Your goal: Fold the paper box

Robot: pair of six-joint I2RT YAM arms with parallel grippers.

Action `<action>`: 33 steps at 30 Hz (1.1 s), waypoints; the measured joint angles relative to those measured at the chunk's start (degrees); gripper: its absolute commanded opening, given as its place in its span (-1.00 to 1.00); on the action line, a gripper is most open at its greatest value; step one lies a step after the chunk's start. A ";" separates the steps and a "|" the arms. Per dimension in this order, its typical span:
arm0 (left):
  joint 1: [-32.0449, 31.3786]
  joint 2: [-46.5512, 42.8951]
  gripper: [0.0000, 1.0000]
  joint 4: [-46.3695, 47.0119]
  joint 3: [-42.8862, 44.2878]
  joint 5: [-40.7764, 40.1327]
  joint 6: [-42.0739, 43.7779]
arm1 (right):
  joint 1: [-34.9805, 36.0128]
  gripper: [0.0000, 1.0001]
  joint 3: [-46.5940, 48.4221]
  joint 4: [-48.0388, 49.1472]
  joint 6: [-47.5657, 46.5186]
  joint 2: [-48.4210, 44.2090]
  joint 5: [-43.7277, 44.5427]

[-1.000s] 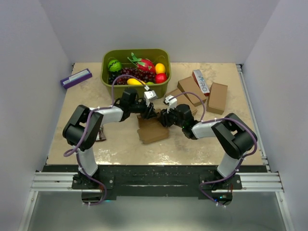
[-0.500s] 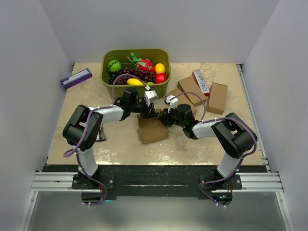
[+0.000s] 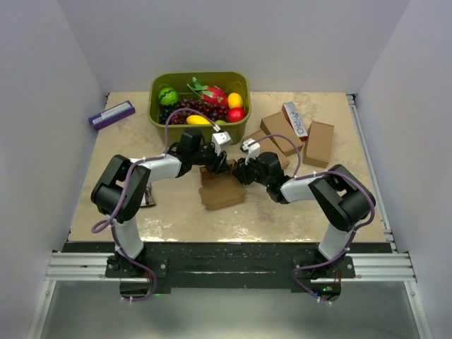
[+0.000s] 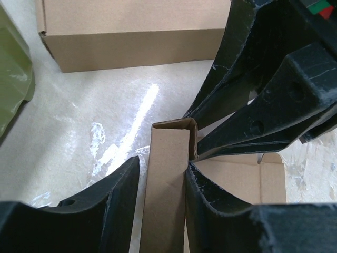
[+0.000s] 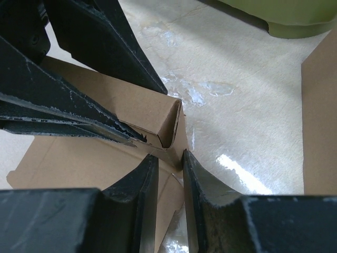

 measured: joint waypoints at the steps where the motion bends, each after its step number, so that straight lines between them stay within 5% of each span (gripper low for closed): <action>1: -0.09 -0.24 -0.03 -0.09 -0.04 -0.76 -0.04 | 0.00 -1.00 0.20 -0.02 0.13 0.11 0.04; 27: -2.36 -4.15 0.02 0.96 -2.99 -3.91 -3.72 | 1.31 -1.00 3.61 -3.96 4.94 1.97 9.07; 33: -2.29 -4.15 -0.14 2.47 -3.10 -4.00 -4.61 | 2.80 -1.00 5.97 -9.16 9.18 1.79 16.26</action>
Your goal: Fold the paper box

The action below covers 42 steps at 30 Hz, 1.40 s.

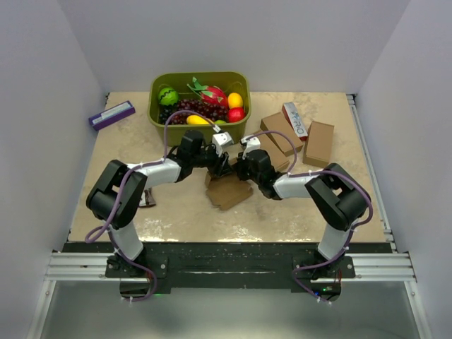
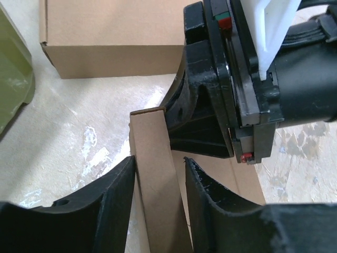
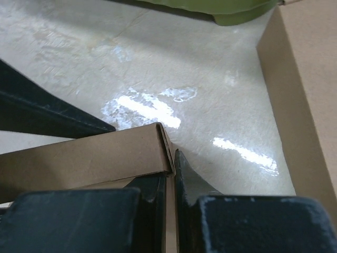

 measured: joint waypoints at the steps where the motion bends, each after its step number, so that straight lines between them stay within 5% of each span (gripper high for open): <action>1: 0.02 0.00 -0.17 0.33 -0.07 -0.13 -0.07 | 0.31 -1.00 0.50 -1.14 0.66 -0.07 1.31; 16: 0.26 -0.11 -0.22 4.13 -1.81 -0.26 -0.37 | 4.11 -1.00 4.13 -10.38 6.58 -0.44 14.95; 23: 0.00 -0.26 -0.22 1.62 -1.84 -2.80 -3.45 | 3.58 -0.08 4.81 -14.05 7.58 -1.29 17.81; 30: -0.94 -0.26 -0.23 -2.14 -2.34 -6.10 -7.87 | 1.38 0.46 2.38 -21.38 7.61 -10.08 16.76; 42: -0.94 -0.26 -0.24 -2.21 -4.90 -10.08 -16.00 | 1.40 0.61 -0.33 -40.50 15.82 -31.36 9.38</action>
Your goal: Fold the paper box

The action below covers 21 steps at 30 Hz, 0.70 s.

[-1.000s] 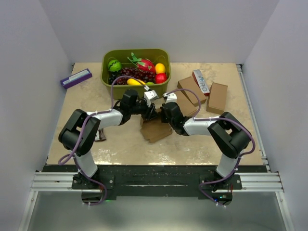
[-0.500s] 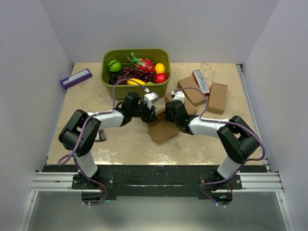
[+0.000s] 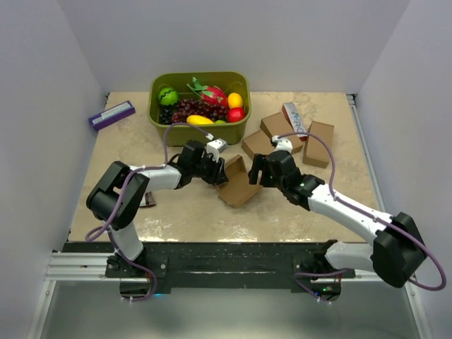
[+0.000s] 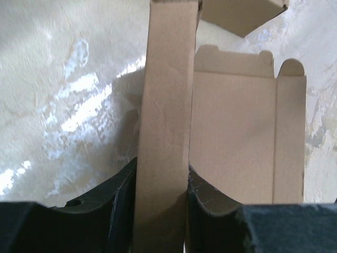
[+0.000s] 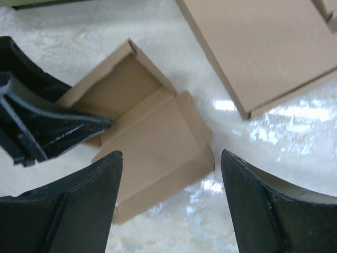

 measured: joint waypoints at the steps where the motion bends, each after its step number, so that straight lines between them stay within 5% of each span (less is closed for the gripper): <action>1: 0.00 0.00 -0.24 0.15 -0.48 -0.17 -0.87 | 0.00 0.62 -0.83 -0.83 1.20 -1.14 -0.59; 8: 0.00 -0.04 -0.24 1.05 -1.57 -0.44 -3.45 | 0.00 0.57 -11.50 -1.77 12.00 -6.78 -6.73; 21: 0.00 -1.51 -0.24 1.57 -2.75 -0.50 -3.87 | 0.00 0.26 -14.58 16.13 19.63 3.13 -13.51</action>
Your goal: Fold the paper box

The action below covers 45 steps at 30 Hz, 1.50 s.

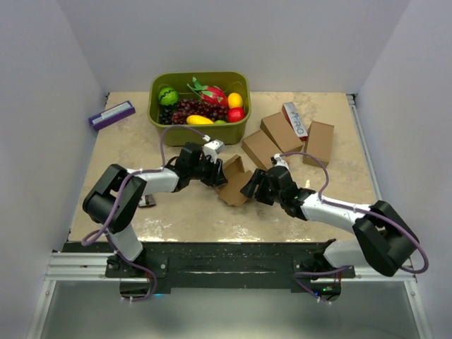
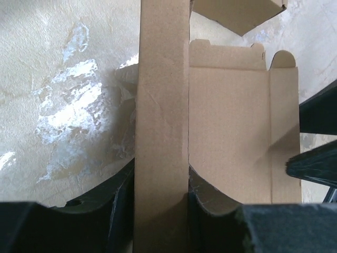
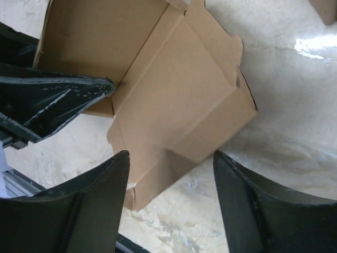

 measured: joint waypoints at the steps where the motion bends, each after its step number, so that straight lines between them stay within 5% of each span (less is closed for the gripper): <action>1: 0.00 -0.35 -0.24 0.33 -0.26 0.00 0.00 | -0.02 0.17 0.09 0.96 0.00 0.94 -0.35; 5: 0.00 -2.05 -0.17 0.79 -1.03 0.00 0.04 | -0.07 -0.15 1.49 3.28 0.17 5.62 -0.92; 10: 0.11 -5.38 0.66 0.87 -1.25 0.04 0.07 | -0.24 -0.60 3.48 3.74 -0.52 7.76 -1.75; 15: 0.11 -12.44 0.87 -0.46 -1.44 -1.77 -1.31 | -0.44 -0.98 10.01 -3.06 -4.90 5.27 -1.18; 30: 1.01 -38.84 0.99 -26.14 8.85 -15.26 5.20 | -1.81 -1.00 50.64 -49.59 -32.09 9.68 2.34; 38: 0.98 -44.50 0.99 -33.92 9.25 -18.62 14.40 | -1.81 -1.00 58.31 -68.91 -39.65 18.64 2.45; 45: 1.01 -43.67 0.99 -34.32 6.97 -18.58 16.26 | -1.81 -0.88 62.93 -76.43 -43.82 27.80 2.43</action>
